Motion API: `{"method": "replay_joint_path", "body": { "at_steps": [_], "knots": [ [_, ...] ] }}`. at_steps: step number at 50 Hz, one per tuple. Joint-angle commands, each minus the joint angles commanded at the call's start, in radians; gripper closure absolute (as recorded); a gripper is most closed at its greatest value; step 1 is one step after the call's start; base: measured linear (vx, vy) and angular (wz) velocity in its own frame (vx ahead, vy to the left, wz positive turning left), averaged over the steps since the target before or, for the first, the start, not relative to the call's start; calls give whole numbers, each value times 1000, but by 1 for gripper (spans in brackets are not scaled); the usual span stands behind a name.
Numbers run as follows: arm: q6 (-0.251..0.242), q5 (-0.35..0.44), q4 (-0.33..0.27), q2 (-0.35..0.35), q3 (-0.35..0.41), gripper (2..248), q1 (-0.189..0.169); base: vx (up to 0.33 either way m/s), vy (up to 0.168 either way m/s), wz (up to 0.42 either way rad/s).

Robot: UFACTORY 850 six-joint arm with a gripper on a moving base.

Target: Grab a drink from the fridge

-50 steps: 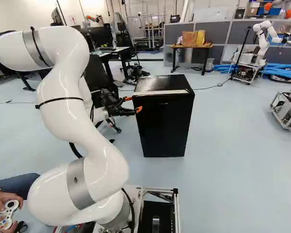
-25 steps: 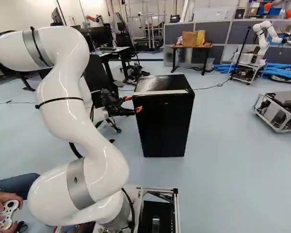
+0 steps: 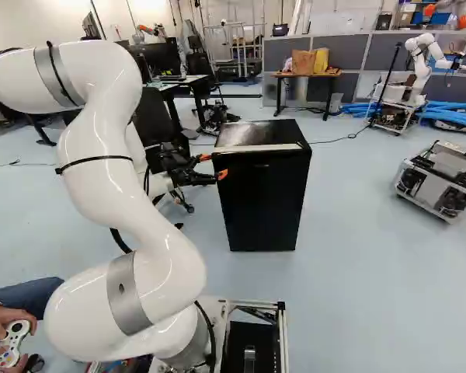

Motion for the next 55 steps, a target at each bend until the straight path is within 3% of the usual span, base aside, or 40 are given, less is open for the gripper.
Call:
{"method": "replay_joint_path", "body": {
  "at_steps": [55],
  "knots": [
    [0,20,0,-6,-12,3,-12,0,0,0]
  ]
}}
